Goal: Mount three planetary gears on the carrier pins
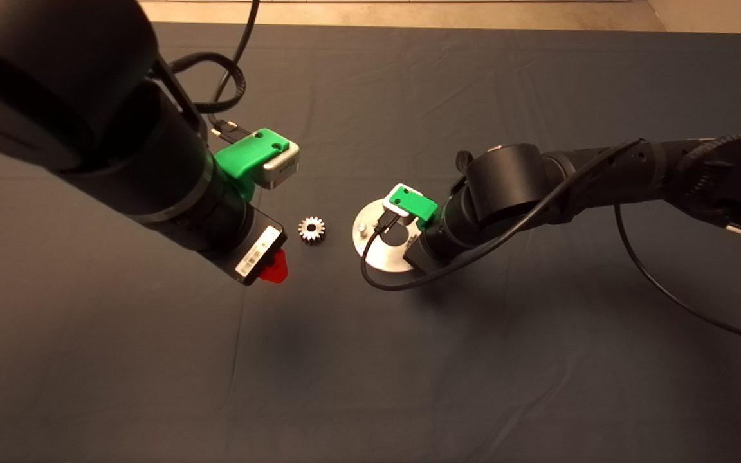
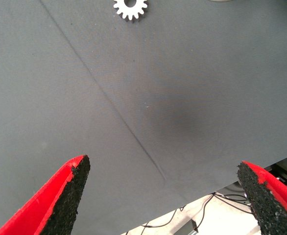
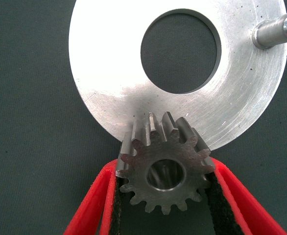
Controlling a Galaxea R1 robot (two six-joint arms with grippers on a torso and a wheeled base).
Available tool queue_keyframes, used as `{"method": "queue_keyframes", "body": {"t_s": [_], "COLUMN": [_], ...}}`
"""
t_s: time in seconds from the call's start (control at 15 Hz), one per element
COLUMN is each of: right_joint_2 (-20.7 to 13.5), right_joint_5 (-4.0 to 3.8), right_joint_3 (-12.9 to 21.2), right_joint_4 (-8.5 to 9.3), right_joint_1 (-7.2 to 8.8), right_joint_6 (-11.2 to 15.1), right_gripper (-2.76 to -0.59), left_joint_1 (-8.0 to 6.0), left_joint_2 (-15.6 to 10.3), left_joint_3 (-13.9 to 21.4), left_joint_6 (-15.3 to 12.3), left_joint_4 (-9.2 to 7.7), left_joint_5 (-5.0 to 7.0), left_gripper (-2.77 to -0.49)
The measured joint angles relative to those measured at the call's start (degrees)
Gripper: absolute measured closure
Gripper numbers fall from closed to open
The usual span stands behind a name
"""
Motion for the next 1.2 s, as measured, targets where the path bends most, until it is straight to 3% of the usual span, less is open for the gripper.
{"method": "queue_keyframes", "body": {"t_s": [0.53,0.8,1.2], "right_joint_2": [0.0,0.1,0.2], "right_joint_5": [-0.22,-0.40,-0.41], "right_joint_3": [0.0,0.0,0.0], "right_joint_4": [0.00,0.00,0.00], "right_joint_1": [0.02,0.02,0.02], "right_joint_6": [0.0,0.0,0.0], "right_gripper": [-1.18,-1.41,-1.42], "left_joint_1": [0.00,0.00,0.00], "left_joint_2": [0.0,0.0,0.0], "left_joint_3": [0.0,0.0,0.0], "left_joint_6": [0.0,0.0,0.0], "left_joint_4": [0.00,0.00,-0.01], "left_joint_5": [0.00,0.00,0.00], "left_gripper": [-2.17,-2.17,-2.17]}}
